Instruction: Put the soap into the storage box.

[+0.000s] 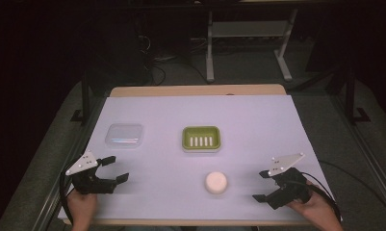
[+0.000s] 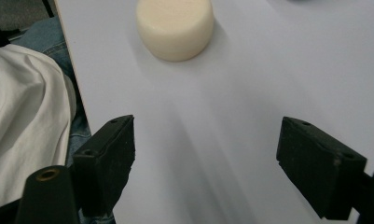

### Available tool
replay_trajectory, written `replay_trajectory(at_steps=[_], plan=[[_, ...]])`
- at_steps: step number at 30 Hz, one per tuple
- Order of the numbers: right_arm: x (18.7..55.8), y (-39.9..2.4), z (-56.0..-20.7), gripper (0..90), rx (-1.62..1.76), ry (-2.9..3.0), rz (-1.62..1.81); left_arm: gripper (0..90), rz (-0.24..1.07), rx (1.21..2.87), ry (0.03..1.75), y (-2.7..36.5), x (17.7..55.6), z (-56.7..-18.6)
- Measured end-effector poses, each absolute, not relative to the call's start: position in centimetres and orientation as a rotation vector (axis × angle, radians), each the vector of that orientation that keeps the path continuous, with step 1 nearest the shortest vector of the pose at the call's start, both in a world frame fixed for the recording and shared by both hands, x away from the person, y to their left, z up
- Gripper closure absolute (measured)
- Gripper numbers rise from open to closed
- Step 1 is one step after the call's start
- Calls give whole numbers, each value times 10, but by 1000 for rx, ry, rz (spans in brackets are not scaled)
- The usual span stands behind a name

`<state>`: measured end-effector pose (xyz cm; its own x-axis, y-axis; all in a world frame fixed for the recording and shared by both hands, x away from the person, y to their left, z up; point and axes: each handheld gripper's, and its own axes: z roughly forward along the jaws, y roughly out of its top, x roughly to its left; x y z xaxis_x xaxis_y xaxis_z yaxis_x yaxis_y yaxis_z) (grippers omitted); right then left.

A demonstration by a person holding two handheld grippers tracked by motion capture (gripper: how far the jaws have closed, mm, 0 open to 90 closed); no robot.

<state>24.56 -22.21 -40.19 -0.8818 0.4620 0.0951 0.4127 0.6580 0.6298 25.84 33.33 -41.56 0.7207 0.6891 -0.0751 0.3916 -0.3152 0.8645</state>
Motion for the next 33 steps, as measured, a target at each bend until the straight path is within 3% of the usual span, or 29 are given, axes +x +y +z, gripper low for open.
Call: replay_trajectory(at_steps=[33], plan=[[265, -182, -393, 148, 605, 2853, 960, 145, 383, 1944, 832, 333, 258, -416]])
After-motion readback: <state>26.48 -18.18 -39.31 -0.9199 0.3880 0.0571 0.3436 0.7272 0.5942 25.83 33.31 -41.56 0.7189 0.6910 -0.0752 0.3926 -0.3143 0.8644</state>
